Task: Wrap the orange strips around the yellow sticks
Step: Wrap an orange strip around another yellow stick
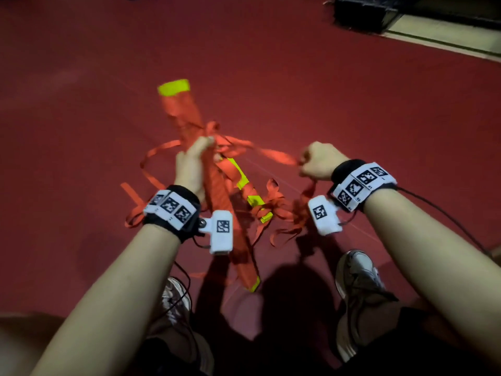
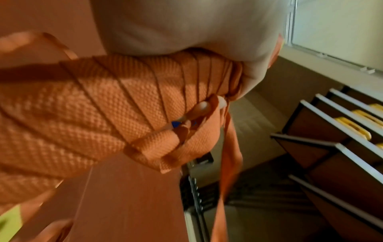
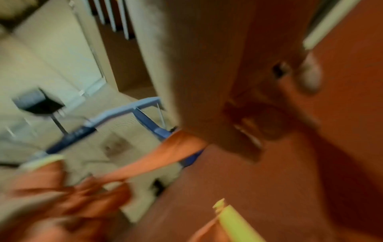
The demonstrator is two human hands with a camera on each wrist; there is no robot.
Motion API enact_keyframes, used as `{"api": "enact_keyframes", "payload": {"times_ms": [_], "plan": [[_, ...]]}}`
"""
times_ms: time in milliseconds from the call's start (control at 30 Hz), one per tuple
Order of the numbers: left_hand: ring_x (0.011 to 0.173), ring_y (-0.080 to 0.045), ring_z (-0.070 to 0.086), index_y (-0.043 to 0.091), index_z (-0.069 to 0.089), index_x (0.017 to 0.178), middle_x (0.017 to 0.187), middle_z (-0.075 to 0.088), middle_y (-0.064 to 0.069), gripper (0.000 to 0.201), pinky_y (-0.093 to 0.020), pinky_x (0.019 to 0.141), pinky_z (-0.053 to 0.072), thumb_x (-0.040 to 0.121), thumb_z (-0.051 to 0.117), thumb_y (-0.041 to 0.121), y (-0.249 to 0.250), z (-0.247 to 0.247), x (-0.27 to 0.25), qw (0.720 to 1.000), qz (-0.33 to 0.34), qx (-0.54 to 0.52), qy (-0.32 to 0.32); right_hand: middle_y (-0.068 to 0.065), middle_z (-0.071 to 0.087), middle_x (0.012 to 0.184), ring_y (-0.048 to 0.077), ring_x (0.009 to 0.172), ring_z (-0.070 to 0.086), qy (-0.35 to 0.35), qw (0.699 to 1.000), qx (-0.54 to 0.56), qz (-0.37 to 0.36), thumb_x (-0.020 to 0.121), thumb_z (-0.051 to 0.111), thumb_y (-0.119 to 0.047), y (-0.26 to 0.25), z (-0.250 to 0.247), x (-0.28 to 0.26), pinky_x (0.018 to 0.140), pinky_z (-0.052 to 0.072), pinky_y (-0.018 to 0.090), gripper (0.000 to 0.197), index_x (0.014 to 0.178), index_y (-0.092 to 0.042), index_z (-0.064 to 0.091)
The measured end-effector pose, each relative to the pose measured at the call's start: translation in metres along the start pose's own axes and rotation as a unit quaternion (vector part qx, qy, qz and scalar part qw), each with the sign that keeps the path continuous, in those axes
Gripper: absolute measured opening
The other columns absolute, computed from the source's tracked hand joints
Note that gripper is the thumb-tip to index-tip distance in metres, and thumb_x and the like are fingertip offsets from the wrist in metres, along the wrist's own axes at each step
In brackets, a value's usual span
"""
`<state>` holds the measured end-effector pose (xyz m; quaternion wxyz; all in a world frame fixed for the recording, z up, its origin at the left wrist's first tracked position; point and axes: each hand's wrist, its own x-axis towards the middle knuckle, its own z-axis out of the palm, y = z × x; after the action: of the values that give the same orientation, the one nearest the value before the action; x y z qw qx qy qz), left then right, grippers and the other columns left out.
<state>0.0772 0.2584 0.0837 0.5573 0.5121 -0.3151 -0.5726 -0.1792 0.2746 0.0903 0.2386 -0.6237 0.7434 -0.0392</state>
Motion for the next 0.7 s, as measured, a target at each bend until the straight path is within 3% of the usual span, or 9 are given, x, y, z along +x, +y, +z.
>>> {"api": "enact_keyframes", "payload": {"times_ms": [67,133,200,267,367,467,533,633,700], "plan": [[0.047,-0.023,0.050,0.012,0.064,0.077,0.056,0.054,-0.006,0.016,-0.030,0.055,0.047,0.072,0.072,0.025,0.013,-0.012,0.010,0.999,0.014,-0.046,0.022,0.018,0.068,0.113,0.036,0.111,0.064,0.071,0.982,-0.077,0.155,0.087,0.063,-0.030,0.035,-0.005,0.006,0.096,0.048,0.044,0.027,0.107,-0.013,0.067],[0.046,-0.023,0.052,0.011,0.063,0.079,0.056,0.054,-0.006,0.016,-0.034,0.057,0.047,0.073,0.071,0.023,0.019,-0.017,0.014,0.998,0.032,-0.057,0.027,0.026,0.066,0.121,0.042,0.114,0.063,0.120,0.969,-0.008,0.218,0.093,0.059,-0.030,0.056,-0.015,0.011,0.096,0.049,0.047,0.033,0.113,-0.005,0.067],[0.042,-0.020,0.050,0.010,0.064,0.079,0.055,0.057,-0.005,0.014,-0.032,0.055,0.043,0.076,0.071,0.022,0.018,-0.013,0.009,0.999,0.042,-0.009,0.014,0.025,0.072,0.108,0.038,0.097,0.070,0.123,0.958,0.166,0.199,0.097,0.054,-0.036,0.057,-0.021,0.015,0.086,0.056,0.043,0.035,0.089,-0.006,0.070],[0.041,-0.016,0.049,0.012,0.067,0.073,0.056,0.062,-0.005,0.012,-0.028,0.050,0.040,0.078,0.070,0.022,0.009,-0.002,-0.001,0.998,0.042,0.044,-0.019,0.028,0.073,0.090,0.031,0.065,0.070,0.082,0.902,0.395,0.154,0.104,0.044,-0.036,0.034,-0.021,0.013,0.065,0.061,0.036,0.045,0.075,-0.007,0.062],[0.044,-0.011,0.054,0.007,0.071,0.086,0.064,0.071,-0.004,0.010,-0.020,0.046,0.042,0.084,0.071,0.017,-0.011,0.014,-0.018,0.991,0.036,0.103,-0.082,0.023,0.062,0.058,0.020,0.033,0.052,-0.060,0.838,0.537,0.073,0.108,0.028,-0.031,-0.024,-0.021,-0.002,0.035,0.039,0.016,0.050,0.070,-0.007,0.049],[0.048,-0.014,0.054,0.009,0.069,0.080,0.061,0.063,-0.004,0.006,-0.023,0.052,0.045,0.081,0.071,0.016,-0.024,0.023,-0.033,0.980,0.013,0.126,-0.156,0.014,0.045,0.054,0.015,0.035,0.035,-0.131,0.738,0.661,-0.025,0.100,0.030,-0.019,-0.064,-0.018,-0.019,0.036,0.021,0.017,0.036,0.066,-0.010,0.039],[0.048,-0.018,0.052,0.010,0.065,0.076,0.060,0.058,-0.009,0.008,-0.024,0.051,0.046,0.082,0.067,0.014,-0.026,0.027,-0.041,0.972,-0.010,0.099,-0.211,0.009,0.042,0.053,0.014,0.040,0.028,-0.132,0.687,0.712,-0.057,0.089,0.037,-0.016,-0.073,-0.011,-0.023,0.041,0.018,0.022,0.024,0.065,-0.011,0.039],[0.050,-0.020,0.054,0.005,0.066,0.080,0.067,0.066,-0.013,0.011,-0.028,0.050,0.051,0.087,0.061,0.012,-0.021,0.030,-0.048,0.973,-0.047,0.021,-0.224,0.014,0.049,0.064,0.018,0.051,0.037,-0.128,0.641,0.752,-0.084,0.071,0.041,-0.014,-0.069,-0.005,-0.028,0.050,0.030,0.025,0.005,0.069,-0.009,0.042],[0.053,-0.022,0.058,0.005,0.065,0.084,0.071,0.066,-0.009,0.013,-0.033,0.051,0.053,0.091,0.056,0.012,-0.019,0.030,-0.047,0.972,-0.065,-0.022,-0.225,0.020,0.059,0.075,0.022,0.059,0.047,-0.122,0.623,0.770,-0.072,0.065,0.039,-0.008,-0.060,0.001,-0.025,0.058,0.042,0.027,0.012,0.074,-0.007,0.047]]}}
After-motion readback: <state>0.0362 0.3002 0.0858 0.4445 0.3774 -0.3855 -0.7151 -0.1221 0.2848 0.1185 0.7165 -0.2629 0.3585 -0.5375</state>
